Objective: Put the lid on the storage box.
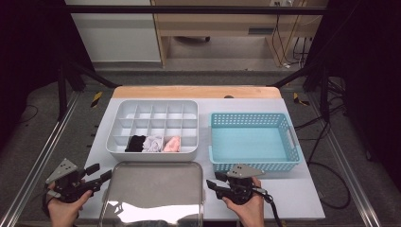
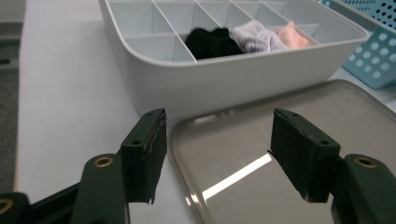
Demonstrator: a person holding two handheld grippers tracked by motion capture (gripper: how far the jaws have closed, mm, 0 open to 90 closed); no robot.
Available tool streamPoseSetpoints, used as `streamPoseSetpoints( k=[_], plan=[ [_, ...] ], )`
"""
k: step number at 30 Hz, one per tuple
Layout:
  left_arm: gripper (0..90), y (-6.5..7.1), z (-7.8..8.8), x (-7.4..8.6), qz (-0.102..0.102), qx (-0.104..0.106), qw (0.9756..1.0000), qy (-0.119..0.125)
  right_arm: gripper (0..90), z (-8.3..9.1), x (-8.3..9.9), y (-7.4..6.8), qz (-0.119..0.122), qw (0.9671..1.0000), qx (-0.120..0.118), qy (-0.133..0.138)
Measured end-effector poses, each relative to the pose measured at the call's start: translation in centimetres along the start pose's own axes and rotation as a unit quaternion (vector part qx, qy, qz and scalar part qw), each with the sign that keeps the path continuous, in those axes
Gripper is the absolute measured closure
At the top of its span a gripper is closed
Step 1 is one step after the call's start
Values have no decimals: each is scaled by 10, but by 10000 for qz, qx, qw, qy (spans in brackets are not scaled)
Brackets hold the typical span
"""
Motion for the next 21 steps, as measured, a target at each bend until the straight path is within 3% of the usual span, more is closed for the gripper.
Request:
streamPoseSetpoints(
  k=[7,13,21],
  plan=[
    [342,-1,0,19,-12,-155,9996,-223,554,-3,0,-5,-20,10000,-72,34],
    [339,-3,3,29,53,-170,9993,-326,482,-9,1,-13,16,9999,16,153],
    [335,-7,5,41,41,-211,9983,-536,491,-16,11,-23,19,9997,205,-122]
  ],
)
Point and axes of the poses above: each handheld gripper's, and its own axes: z roughly backward along the jaws, x roughly out of its underside, y roughly to its right, the point moved 5 cm from there along -z, roughly forward along the jaws, and after that the axes turned 14 degrees about z, right-handed, at the moved point
